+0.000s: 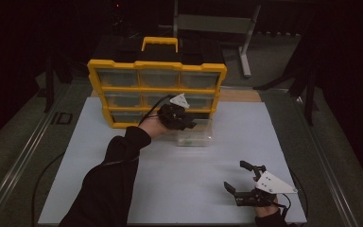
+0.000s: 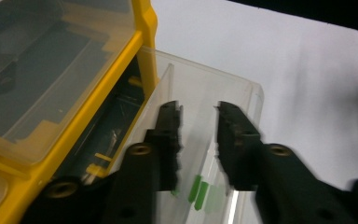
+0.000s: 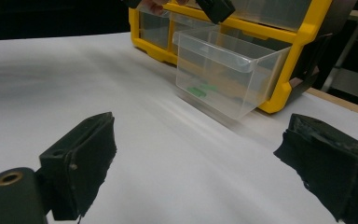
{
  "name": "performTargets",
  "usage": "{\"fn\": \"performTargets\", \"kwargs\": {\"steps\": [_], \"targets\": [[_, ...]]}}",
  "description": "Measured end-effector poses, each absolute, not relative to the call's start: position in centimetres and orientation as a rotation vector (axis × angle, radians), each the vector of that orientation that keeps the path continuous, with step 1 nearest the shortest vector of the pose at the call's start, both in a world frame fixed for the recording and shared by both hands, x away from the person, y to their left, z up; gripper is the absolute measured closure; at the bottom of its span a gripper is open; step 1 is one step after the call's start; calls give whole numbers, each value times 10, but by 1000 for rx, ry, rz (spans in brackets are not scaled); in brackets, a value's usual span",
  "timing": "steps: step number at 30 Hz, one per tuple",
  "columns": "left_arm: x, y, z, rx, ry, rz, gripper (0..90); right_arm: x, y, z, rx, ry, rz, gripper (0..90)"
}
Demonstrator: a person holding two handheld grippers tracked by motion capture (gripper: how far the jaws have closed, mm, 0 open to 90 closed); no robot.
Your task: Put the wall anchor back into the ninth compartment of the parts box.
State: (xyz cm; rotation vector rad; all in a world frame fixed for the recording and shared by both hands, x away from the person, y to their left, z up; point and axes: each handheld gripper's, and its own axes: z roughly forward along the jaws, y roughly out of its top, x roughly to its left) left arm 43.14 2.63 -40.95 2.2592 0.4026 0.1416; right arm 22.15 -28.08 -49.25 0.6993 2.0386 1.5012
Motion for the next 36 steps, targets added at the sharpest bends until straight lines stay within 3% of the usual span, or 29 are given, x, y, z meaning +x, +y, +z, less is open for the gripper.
{"fn": "performTargets", "kwargs": {"steps": [7, 9, 13, 15, 16, 17, 19, 22, 36], "targets": [[427, 32, -402, 2223, 402, 137, 571, 221, -281, -492, 704, 2036, 1500, 91], [424, 36, -399, 2215, 393, 129, 505, 221, -281, -492, 704, 2037, 1498, 91], [420, 44, -396, 2215, 426, 118, 330, 222, -281, -492, 699, 2037, 1497, 91], [419, 45, -396, 2210, 442, 105, 186, 222, -281, -492, 697, 2039, 1496, 92], [418, 49, -395, 2209, 458, 82, 186, 221, -281, -492, 698, 2039, 1496, 91], [417, 50, -396, 2208, 445, 67, 93, 221, -281, -492, 698, 2038, 1495, 91], [415, 55, -396, 2207, 420, 37, 0, 221, -281, -492, 698, 2039, 1494, 91], [410, 62, -395, 2184, 448, 108, 0, 222, -280, -492, 698, 2040, 1493, 91], [385, 95, -395, 2125, 392, 68, 1, 222, -280, -493, 699, 2037, 1487, 91]]}}
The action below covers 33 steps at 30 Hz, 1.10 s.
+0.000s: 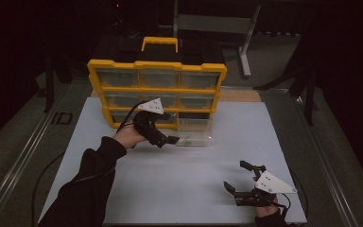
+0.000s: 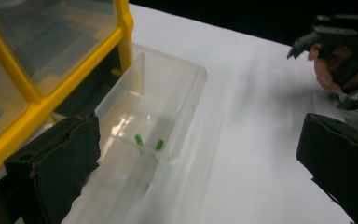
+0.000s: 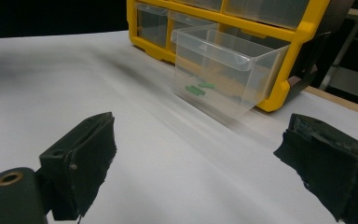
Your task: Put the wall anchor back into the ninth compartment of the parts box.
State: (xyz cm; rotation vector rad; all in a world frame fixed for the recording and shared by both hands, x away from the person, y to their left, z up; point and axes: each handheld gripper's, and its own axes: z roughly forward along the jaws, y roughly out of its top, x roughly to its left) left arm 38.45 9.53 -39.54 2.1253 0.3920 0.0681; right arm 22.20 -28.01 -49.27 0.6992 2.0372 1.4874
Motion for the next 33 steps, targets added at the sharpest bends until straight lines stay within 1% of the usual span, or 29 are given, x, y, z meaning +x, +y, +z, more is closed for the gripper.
{"fn": "performTargets", "kwargs": {"steps": [14, 22, 26, 33], "targets": [[346, 133, -399, 2087, 374, 74, 1, 222, -279, -493, 706, 2039, 1483, 91], [324, 148, -407, 2106, 367, 87, 1, 221, -279, -492, 705, 2038, 1486, 91], [310, 164, -415, 2116, 381, 93, 1, 221, -279, -492, 705, 2039, 1486, 91], [288, 189, -422, 2081, 416, 105, 1, 221, -279, -492, 703, 2038, 1487, 91]]}}
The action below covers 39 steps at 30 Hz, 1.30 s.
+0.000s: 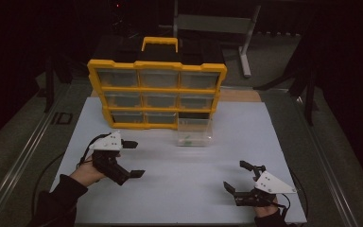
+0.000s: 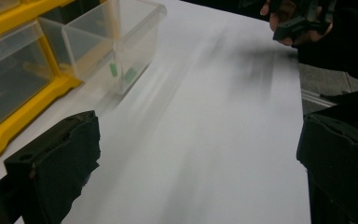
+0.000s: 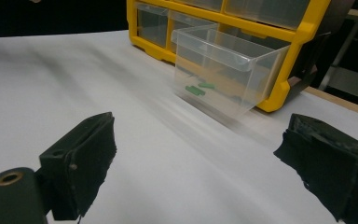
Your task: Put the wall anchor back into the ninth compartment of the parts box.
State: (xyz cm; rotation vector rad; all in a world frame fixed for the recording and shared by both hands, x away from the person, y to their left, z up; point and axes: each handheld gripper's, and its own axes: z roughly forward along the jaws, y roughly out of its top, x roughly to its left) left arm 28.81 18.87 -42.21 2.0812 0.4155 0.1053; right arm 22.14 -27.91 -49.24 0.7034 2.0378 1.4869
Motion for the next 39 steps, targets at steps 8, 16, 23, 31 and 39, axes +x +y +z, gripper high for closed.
{"fn": "performTargets", "kwargs": {"steps": [8, 16, 23, 31, 39], "targets": [[268, 207, -434, 2047, 470, 116, 1, 222, -279, -493, 694, 2040, 1484, 91], [250, 222, -445, 1997, 515, 163, 1, 222, -279, -493, 697, 2042, 1483, 91], [242, 231, -461, 1974, 560, 164, 1, 221, -279, -493, 697, 2043, 1482, 91], [235, 239, -479, 1971, 584, 203, 1, 221, -278, -493, 696, 2046, 1479, 91], [233, 239, -492, 1963, 641, 185, 1, 221, -278, -493, 697, 2050, 1477, 91]]}}
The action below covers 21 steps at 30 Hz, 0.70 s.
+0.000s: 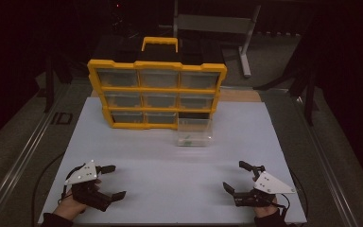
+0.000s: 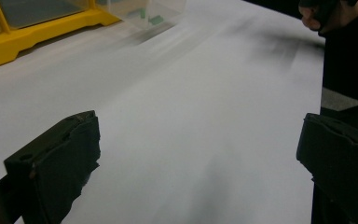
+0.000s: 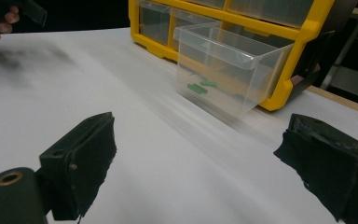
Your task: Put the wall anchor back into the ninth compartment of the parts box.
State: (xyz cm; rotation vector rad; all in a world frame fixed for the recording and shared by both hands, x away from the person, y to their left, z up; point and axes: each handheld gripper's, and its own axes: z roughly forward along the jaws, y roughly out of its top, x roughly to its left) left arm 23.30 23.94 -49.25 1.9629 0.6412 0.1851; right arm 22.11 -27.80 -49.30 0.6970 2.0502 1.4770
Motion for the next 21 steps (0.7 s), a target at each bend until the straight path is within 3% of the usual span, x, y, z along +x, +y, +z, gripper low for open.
{"fn": "performTargets", "kwargs": {"steps": [12, 21], "targets": [[234, 243, -504, 1968, 709, 297, 1, 222, -278, -494, 695, 2057, 1476, 91], [233, 242, -510, 1976, 721, 277, 1, 223, -277, -495, 703, 2064, 1474, 91]]}}
